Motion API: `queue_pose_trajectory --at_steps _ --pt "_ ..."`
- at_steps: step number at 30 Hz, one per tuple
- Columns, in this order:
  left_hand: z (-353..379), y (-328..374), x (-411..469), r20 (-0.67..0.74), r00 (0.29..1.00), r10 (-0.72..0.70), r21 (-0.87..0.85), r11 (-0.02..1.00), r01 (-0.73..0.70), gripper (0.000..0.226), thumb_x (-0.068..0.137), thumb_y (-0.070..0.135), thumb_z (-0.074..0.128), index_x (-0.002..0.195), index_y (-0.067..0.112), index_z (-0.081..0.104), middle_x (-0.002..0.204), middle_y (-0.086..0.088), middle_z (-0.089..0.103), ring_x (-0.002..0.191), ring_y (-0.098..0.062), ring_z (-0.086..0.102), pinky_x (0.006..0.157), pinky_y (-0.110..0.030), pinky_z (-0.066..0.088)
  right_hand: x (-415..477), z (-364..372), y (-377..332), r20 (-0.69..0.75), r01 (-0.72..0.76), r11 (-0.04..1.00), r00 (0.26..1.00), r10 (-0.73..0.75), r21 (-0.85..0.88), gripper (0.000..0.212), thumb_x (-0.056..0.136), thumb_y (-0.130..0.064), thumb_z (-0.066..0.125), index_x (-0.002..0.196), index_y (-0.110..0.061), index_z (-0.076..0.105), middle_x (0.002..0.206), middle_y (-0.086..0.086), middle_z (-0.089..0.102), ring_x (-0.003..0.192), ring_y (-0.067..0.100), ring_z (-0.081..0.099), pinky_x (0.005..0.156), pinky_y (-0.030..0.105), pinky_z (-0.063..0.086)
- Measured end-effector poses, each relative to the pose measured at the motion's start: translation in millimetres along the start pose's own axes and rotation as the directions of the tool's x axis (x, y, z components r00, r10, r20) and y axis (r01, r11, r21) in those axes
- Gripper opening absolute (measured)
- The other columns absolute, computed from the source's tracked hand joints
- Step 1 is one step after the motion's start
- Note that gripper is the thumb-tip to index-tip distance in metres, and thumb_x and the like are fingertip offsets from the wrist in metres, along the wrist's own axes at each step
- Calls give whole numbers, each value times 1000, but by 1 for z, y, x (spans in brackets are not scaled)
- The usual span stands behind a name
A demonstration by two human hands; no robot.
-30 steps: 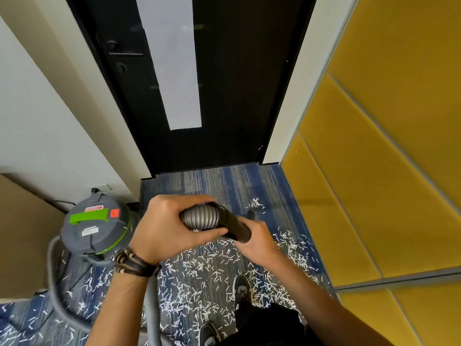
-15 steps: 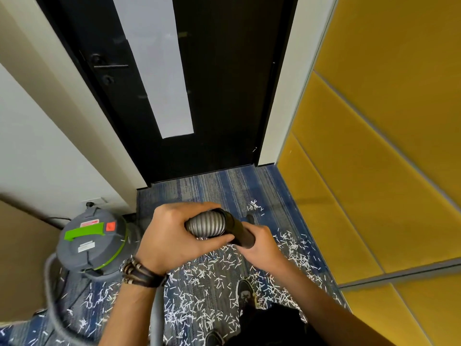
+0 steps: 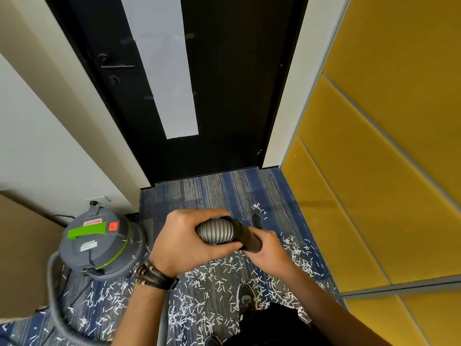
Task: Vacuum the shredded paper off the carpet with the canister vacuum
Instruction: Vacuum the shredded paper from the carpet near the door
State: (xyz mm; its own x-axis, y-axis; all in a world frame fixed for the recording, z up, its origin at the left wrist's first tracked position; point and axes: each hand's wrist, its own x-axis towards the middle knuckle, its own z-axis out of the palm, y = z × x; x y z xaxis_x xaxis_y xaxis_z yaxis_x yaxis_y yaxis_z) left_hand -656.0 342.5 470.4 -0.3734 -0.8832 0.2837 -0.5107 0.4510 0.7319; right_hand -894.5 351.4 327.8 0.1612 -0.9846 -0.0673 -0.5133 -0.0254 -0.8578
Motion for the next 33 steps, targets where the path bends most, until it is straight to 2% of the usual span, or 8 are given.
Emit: queue_pose_trajectory --at_steps 3,6,12,16,18,22,30,33 --pt "-1 3 7 -42 999 27 41 999 -25 60 69 64 87 117 28 79 108 18 78 98 5 72 89 -29 62 10 -6 -2 -28 7 1000 1000 -7 12 20 84 -12 78 102 -17 73 80 -2 71 71 13 65 62 31 52" --pt "-3 0 15 -47 999 21 51 999 -18 62 69 64 86 118 27 80 108 18 78 98 5 72 89 -27 61 22 -8 -2 -28 26 1000 999 -26 7 19 83 -13 78 101 -17 72 80 -1 70 71 17 65 63 39 53" --pt "2 -8 29 13 1000 -13 -8 1000 13 59 66 62 90 114 29 79 105 22 76 96 5 72 87 -31 62 31 -10 6 15 2 1000 1000 -2 18 19 85 -11 76 99 -23 71 77 -7 68 67 5 59 61 24 46" --pt "2 -5 36 64 998 16 5 1000 -16 58 65 63 90 112 30 79 101 23 75 93 5 72 84 -29 61 24 -6 12 -16 -20 999 1000 20 42 20 85 -13 75 93 -30 68 76 -6 66 66 9 60 60 32 46" --pt "1 -1 39 59 998 36 20 999 -37 56 66 62 90 112 31 79 102 24 75 92 7 71 85 -28 61 25 -8 12 -30 -32 997 999 34 71 17 85 -16 76 97 -26 70 80 -2 70 72 18 66 64 40 52" --pt "-2 2 49 29 998 49 44 998 -50 59 69 67 83 117 32 78 105 23 76 94 8 70 87 -25 60 37 -16 11 -72 -20 997 997 26 72 19 82 -18 76 100 -21 71 82 0 71 73 20 66 65 44 54" --pt "3 -14 59 66 998 6 13 1000 -7 57 68 64 87 113 31 78 102 23 75 92 4 72 84 -33 61 50 -20 12 -16 -24 1000 1000 24 -12 17 84 -11 73 97 -20 69 79 0 69 71 20 65 64 41 52" --pt "6 -19 56 114 994 3 -29 1000 1 55 65 62 91 109 32 78 99 21 76 91 0 73 82 -30 61 40 -19 14 -15 -21 999 1000 20 -35 15 83 -9 73 87 -20 64 72 -4 64 63 12 58 58 31 45"
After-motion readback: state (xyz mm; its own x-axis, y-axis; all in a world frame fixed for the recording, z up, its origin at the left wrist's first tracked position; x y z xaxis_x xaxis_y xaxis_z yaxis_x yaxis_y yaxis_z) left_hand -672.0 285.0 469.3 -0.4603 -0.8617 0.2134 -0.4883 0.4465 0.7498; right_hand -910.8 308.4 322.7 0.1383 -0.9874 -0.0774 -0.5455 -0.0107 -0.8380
